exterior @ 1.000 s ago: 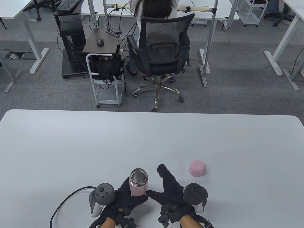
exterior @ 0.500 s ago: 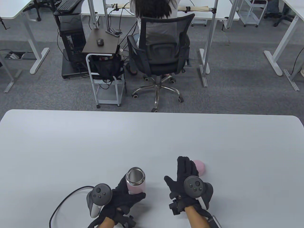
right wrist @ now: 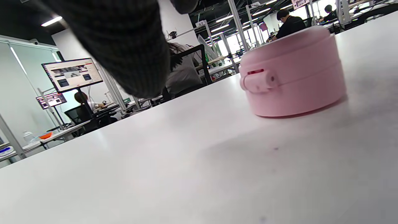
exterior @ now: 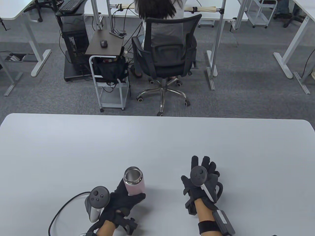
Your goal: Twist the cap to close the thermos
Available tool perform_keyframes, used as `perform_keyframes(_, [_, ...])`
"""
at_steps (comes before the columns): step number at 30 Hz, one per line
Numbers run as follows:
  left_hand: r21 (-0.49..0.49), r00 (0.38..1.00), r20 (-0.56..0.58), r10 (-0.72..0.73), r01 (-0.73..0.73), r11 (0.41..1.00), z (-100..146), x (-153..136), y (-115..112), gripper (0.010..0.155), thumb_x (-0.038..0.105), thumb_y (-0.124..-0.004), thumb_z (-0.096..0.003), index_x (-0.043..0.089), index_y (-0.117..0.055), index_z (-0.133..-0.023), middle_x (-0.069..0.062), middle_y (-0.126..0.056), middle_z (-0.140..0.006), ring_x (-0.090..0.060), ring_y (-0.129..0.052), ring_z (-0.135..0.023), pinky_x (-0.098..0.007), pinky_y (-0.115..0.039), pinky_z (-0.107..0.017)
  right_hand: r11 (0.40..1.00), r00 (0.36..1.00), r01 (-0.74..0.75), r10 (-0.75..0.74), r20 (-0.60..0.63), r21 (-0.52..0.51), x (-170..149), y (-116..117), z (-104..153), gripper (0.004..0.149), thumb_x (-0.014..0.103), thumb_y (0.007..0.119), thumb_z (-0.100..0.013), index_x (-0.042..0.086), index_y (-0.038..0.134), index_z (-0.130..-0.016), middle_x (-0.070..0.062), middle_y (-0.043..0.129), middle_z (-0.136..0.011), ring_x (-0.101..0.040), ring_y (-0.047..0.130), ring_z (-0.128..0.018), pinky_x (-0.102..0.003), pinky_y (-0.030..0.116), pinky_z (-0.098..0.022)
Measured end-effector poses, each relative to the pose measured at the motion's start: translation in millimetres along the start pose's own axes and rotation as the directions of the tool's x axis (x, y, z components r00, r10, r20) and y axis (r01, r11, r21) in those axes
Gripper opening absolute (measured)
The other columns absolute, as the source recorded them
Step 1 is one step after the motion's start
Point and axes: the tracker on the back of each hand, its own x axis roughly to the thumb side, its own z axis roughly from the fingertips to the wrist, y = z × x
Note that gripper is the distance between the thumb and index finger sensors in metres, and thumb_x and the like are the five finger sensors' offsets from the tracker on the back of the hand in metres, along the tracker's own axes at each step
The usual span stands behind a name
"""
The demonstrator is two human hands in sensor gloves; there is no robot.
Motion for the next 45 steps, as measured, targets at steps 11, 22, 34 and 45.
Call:
perform_keyframes(11, [0.036, 1.0, 0.009, 0.009, -0.009, 0.999, -3, 2, 6, 0.099, 0.057, -0.091, -0.0261, 0.017, -0.043, -0.103, -0.017, -0.058, -0.109, -0.045, -0.071, -0.096, -0.059, -0.072, -0.067, 0.998, 0.993, 0.041, -0.034, -0.116, 0.054, -16, 16, -31, 0.09, 0.05, 0.089, -0.045, 0.023, 0.036, -0.111, -0.023, 0.016, -0.11, -0.06, 0.026, -0.097, -0.076, 0.034, -0.067])
perform_keyframes(22, [0.066, 0.999, -0.011, 0.047, -0.046, 0.997, -4, -3, 16, 0.099, 0.057, -0.09, -0.0267, 0.017, -0.043, -0.103, -0.018, -0.058, -0.109, -0.045, -0.071, -0.096, -0.059, -0.071, -0.068, 0.999, 0.988, -0.036, 0.042, -0.148, 0.039, -27, 23, -39, 0.08, 0.046, 0.087, -0.047, 0.017, 0.046, -0.11, -0.025, 0.031, -0.111, -0.062, 0.046, -0.094, -0.072, 0.055, -0.064])
perform_keyframes(34, [0.054, 1.0, -0.002, 0.014, -0.014, 0.998, -1, 1, 14, 0.099, 0.057, -0.09, -0.0266, 0.017, -0.043, -0.103, -0.018, -0.058, -0.109, -0.045, -0.07, -0.096, -0.059, -0.07, -0.068, 0.998, 0.977, 0.056, -0.048, -0.208, 0.033, -48, 17, -35, 0.091, 0.038, 0.101, -0.04, 0.017, 0.046, -0.109, -0.025, 0.041, -0.109, -0.06, 0.061, -0.087, -0.057, 0.068, -0.062])
perform_keyframes(45, [-0.03, 0.998, 0.035, -0.058, 0.059, 0.998, 1, 12, -5, 0.099, 0.057, -0.09, -0.0265, 0.017, -0.044, -0.103, -0.018, -0.058, -0.109, -0.045, -0.071, -0.096, -0.059, -0.07, -0.069, 0.947, 0.935, 0.312, -0.321, -0.149, -0.079, -61, -3, -15, 0.09, 0.035, 0.102, -0.038, 0.009, 0.05, -0.106, -0.026, 0.052, -0.104, -0.065, 0.07, -0.079, -0.058, 0.078, -0.054])
